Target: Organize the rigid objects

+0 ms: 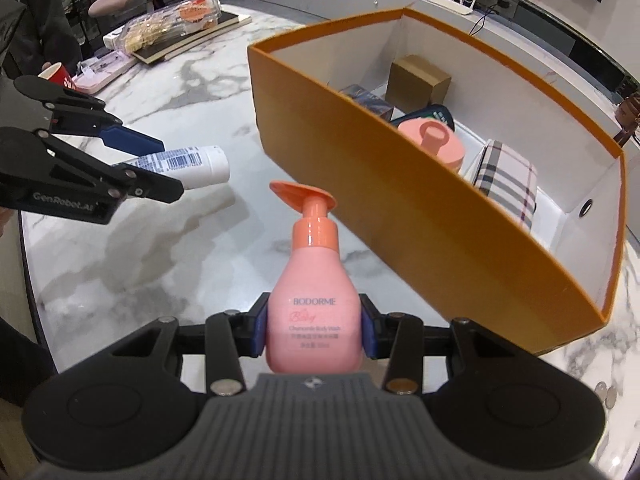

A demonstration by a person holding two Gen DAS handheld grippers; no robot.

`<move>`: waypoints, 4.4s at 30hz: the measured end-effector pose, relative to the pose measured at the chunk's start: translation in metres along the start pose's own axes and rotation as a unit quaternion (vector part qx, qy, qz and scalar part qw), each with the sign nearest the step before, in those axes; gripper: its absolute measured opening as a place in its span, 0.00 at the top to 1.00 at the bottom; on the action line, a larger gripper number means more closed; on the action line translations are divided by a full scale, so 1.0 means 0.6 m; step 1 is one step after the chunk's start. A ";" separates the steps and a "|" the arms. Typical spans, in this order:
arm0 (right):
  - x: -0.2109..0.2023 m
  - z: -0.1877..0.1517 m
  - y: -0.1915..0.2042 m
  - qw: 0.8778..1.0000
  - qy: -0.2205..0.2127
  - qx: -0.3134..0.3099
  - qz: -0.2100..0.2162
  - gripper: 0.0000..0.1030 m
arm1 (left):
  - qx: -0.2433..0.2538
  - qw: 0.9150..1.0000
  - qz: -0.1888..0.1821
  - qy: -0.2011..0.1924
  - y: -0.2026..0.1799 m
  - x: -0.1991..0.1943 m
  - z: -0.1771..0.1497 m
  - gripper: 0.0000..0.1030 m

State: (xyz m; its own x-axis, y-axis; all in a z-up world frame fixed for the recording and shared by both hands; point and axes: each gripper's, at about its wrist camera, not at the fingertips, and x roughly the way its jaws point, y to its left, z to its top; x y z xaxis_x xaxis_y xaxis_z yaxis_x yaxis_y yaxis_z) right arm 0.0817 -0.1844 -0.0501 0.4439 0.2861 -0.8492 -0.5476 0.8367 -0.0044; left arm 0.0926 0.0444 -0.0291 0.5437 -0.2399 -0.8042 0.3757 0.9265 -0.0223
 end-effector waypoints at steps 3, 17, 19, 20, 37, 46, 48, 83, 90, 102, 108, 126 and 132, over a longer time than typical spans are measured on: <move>-0.018 0.007 0.000 1.000 -0.012 0.003 0.001 0.58 | -0.006 1.000 0.002 -0.016 0.007 -0.021 0.017 0.49; -0.106 0.066 -0.012 0.994 -0.103 0.033 0.009 0.58 | -0.014 0.998 -0.010 -0.063 -0.005 -0.058 0.110 0.49; -0.112 0.077 -0.018 0.993 -0.113 0.042 0.005 0.58 | -0.010 0.998 -0.010 -0.062 -0.007 -0.054 0.123 0.49; -0.112 0.083 -0.023 0.992 -0.116 0.047 0.003 0.58 | -0.011 0.998 -0.010 -0.061 -0.007 -0.050 0.130 0.49; -0.069 0.109 -0.118 0.983 -0.119 0.134 -0.042 0.58 | -0.031 0.998 -0.022 -0.049 -0.031 0.039 0.212 0.49; -0.036 0.096 -0.169 0.978 -0.098 0.173 -0.063 0.58 | -0.030 0.999 -0.006 -0.030 -0.044 0.091 0.229 0.49; -0.029 0.096 -0.181 0.977 -0.097 0.180 -0.066 0.58 | -0.032 0.999 -0.006 -0.026 -0.047 0.100 0.232 0.49; 0.037 0.103 -0.223 0.969 -0.074 0.172 -0.163 0.48 | -0.039 0.999 0.032 0.006 -0.084 0.181 0.260 0.46; 0.029 0.100 -0.225 0.969 -0.076 0.176 -0.158 0.45 | -0.033 0.999 0.037 0.006 -0.088 0.176 0.262 0.44; 0.005 0.106 -0.212 0.969 -0.078 0.173 -0.158 0.45 | -0.017 0.999 0.045 -0.001 -0.090 0.141 0.264 0.39; -0.018 0.109 -0.201 0.967 -0.084 0.185 -0.152 0.39 | -0.014 0.998 0.054 -0.014 -0.096 0.111 0.252 0.32; -0.121 0.096 -0.135 0.959 -0.125 0.187 -0.174 0.15 | 0.029 0.998 0.036 -0.050 -0.110 0.007 0.187 0.08; -0.162 0.080 -0.101 0.955 -0.139 0.184 -0.189 0.04 | 0.016 0.997 0.055 -0.055 -0.115 -0.022 0.168 0.07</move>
State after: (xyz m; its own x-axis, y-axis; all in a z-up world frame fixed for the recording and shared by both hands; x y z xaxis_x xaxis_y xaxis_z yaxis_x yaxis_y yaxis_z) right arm 0.1058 -0.2406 0.0579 0.7588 0.0020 -0.6514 -0.0477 0.9975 -0.0525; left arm 0.1353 -0.0455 0.0430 0.6607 -0.1696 -0.7312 0.3327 0.9394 0.0827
